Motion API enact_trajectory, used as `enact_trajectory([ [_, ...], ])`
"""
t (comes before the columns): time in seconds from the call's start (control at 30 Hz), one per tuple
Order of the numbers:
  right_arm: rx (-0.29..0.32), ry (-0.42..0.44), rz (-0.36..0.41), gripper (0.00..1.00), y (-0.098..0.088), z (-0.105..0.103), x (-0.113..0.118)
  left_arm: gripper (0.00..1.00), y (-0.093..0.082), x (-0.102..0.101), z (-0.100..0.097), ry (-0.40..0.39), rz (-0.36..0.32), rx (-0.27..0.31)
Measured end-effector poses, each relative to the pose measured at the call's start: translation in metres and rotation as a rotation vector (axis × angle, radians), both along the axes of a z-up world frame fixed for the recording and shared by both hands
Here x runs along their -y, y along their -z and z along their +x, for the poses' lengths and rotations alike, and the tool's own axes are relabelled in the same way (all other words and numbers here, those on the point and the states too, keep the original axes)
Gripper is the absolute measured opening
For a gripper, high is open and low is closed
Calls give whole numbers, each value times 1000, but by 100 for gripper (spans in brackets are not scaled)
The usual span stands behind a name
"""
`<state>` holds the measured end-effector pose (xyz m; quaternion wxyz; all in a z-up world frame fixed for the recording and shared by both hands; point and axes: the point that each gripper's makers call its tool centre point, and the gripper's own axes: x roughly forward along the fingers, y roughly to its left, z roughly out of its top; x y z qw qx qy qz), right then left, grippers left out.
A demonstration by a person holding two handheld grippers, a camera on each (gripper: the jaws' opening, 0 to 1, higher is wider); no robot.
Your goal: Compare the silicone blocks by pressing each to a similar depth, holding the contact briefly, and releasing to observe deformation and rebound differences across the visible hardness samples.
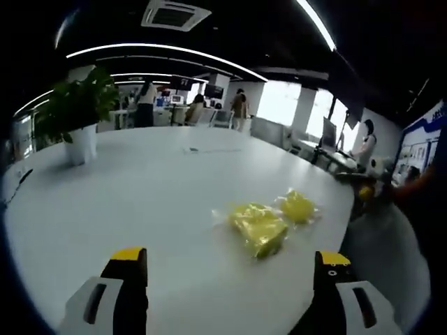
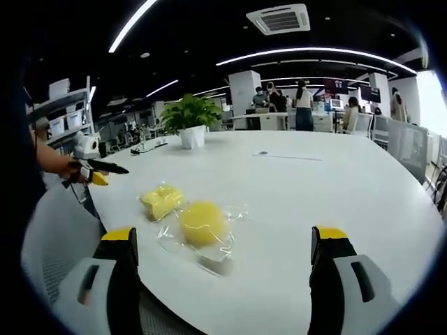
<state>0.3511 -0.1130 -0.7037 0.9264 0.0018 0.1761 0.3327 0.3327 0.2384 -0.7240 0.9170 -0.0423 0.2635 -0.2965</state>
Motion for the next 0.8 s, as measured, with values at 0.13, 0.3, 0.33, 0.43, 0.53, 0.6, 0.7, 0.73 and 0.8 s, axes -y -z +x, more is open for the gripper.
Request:
enact_trajectory([
  [0.13, -3, 1, -7, 97, 2, -1, 2, 100, -4, 2, -7, -25, -8, 7],
  [0.3, -4, 14, -14, 97, 2, -1, 4, 100, -14, 24, -12, -11, -20, 36],
  [0.33, -5, 15, -17, 97, 3, -2, 5, 100, -14, 29, -14, 7, -13, 39],
  [0.43, -18, 21, -23, 97, 6, -2, 8, 100, -15, 34, -14, 30, -9, 49],
  [0.53, -36, 34, -22, 97, 8, -2, 10, 100, -20, 30, -8, -3, -54, 40],
  [0.6, -21, 36, -25, 97, 7, -2, 11, 100, -21, 30, -4, -15, -59, 20],
  [0.7, -18, 41, -29, 97, 6, -2, 12, 100, -26, 37, 0, -8, -97, -16],
  [0.73, -21, 44, -23, 97, 6, -2, 12, 100, -30, 40, 2, -3, -110, -7],
  [0.8, -22, 46, -27, 97, 7, -2, 13, 100, -42, 51, 6, 15, -127, 7],
])
